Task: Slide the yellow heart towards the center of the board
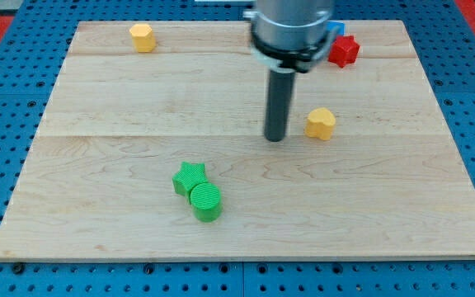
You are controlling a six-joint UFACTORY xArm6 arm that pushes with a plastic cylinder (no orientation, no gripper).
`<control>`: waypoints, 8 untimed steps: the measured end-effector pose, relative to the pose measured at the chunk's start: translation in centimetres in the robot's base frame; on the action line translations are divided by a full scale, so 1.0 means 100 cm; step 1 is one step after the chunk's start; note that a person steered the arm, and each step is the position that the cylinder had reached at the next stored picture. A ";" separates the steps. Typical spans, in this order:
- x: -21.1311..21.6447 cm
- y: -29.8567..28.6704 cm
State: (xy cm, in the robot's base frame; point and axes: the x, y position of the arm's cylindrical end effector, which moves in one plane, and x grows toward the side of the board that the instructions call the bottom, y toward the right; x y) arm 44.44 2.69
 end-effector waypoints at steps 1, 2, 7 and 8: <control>0.000 -0.047; 0.000 -0.077; 0.013 0.094; -0.004 0.125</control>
State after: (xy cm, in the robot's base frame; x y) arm 44.04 15.16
